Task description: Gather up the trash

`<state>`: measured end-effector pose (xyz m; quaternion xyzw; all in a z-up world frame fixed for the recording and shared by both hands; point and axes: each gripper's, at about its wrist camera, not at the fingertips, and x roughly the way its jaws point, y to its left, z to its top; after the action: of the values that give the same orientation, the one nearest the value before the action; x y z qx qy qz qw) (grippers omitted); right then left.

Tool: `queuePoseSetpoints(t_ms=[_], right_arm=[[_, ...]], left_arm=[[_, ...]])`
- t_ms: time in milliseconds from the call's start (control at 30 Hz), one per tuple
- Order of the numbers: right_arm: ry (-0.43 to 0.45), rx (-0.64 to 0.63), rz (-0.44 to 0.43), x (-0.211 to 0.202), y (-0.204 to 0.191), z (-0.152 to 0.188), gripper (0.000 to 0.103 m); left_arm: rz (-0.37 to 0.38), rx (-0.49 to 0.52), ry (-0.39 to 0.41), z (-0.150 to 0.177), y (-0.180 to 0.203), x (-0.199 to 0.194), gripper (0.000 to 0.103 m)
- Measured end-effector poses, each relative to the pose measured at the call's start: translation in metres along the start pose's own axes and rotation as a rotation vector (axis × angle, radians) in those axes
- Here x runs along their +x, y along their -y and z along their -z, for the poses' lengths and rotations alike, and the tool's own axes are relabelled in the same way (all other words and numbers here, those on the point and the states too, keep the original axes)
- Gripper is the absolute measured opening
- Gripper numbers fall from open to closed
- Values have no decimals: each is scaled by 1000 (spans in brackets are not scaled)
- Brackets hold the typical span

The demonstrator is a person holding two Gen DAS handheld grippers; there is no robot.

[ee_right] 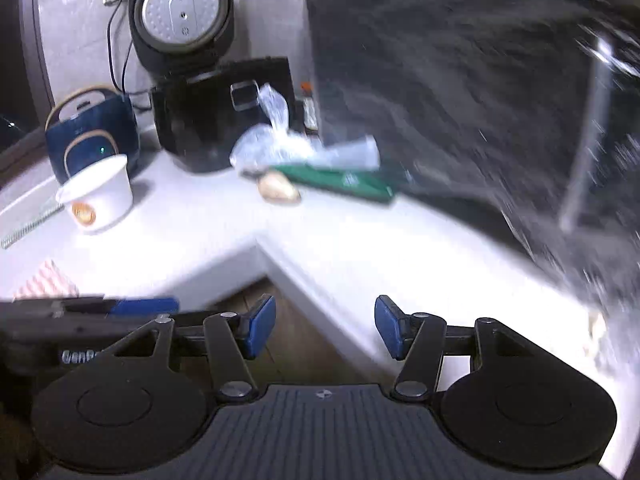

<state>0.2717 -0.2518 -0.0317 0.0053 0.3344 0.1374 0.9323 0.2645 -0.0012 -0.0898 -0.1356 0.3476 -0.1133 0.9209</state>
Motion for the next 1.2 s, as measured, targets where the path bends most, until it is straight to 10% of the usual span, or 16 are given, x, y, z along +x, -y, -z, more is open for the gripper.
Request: queuePoseSetpoints(t_ms=[200, 500, 633, 800, 1200], right_arm=[[-18, -56, -47, 67, -25, -55, 55], [-158, -91, -409, 173, -142, -143, 55], [-218, -70, -477, 217, -207, -162, 54], [-368, -81, -477, 264, -252, -160, 7], [-274, -21, -187, 174, -107, -145, 5]], left_arm=[[7, -29, 8, -1, -23, 6, 70], [-25, -29, -42, 13, -51, -10, 67], [-54, -83, -102, 7, -70, -10, 35], [-31, -102, -91, -3, -80, -18, 33], [106, -11, -83, -47, -48, 3, 34]])
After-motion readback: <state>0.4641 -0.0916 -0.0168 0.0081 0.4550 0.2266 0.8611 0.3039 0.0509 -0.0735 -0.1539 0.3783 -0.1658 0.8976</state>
